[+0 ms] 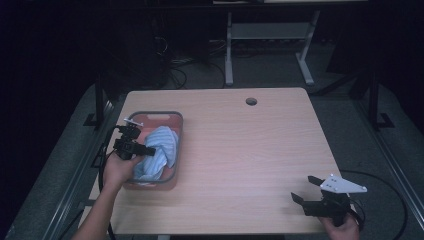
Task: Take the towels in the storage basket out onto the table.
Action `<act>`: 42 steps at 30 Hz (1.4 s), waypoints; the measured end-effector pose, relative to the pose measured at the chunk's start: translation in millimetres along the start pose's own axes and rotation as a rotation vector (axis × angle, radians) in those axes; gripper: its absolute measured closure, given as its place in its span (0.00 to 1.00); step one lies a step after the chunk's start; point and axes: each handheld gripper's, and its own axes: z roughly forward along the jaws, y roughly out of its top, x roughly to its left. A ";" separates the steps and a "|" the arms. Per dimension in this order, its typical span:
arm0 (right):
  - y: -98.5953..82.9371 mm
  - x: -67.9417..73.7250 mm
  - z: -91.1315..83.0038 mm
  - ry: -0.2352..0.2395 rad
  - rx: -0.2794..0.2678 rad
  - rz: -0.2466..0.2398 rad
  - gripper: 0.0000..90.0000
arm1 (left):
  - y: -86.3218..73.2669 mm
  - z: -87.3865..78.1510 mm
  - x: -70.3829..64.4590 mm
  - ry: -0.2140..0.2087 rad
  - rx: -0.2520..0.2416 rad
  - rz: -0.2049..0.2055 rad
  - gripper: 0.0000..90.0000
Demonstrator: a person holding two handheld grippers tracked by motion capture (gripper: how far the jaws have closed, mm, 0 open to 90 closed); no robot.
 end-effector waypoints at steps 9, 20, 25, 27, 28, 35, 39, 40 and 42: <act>0.0 -0.4 1.2 0.000 0.002 0.001 0.16 | -3.4 -17.3 5.3 -0.017 -0.083 -0.019 0.82; 0.8 0.6 2.8 0.001 0.005 -0.002 0.16 | -4.4 -33.1 9.3 -0.046 -0.108 -0.020 0.82; 0.7 0.1 3.1 0.001 0.006 0.000 0.16 | -2.6 -44.1 9.2 -0.061 -0.134 -0.025 0.82; 0.7 -0.2 2.8 -0.001 0.003 0.000 0.16 | -1.4 -48.7 8.4 -0.064 -0.145 -0.021 0.82; 0.8 -0.3 2.5 -0.001 0.003 0.000 0.16 | -0.7 -50.8 7.8 -0.063 -0.148 -0.020 0.82; 1.0 -0.2 1.7 -0.002 0.003 0.001 0.16 | 2.1 -60.0 3.6 -0.050 -0.158 0.000 0.82; 0.8 -0.4 1.5 -0.002 0.004 0.002 0.16 | 4.2 -66.2 1.3 -0.057 -0.185 -0.001 0.82; 0.8 -0.5 1.4 -0.003 0.003 0.002 0.16 | 4.8 -67.9 0.6 -0.061 -0.190 -0.001 0.82; 0.7 -0.6 1.3 -0.004 0.004 0.002 0.16 | 6.5 -70.9 -1.4 -0.065 -0.198 0.006 0.82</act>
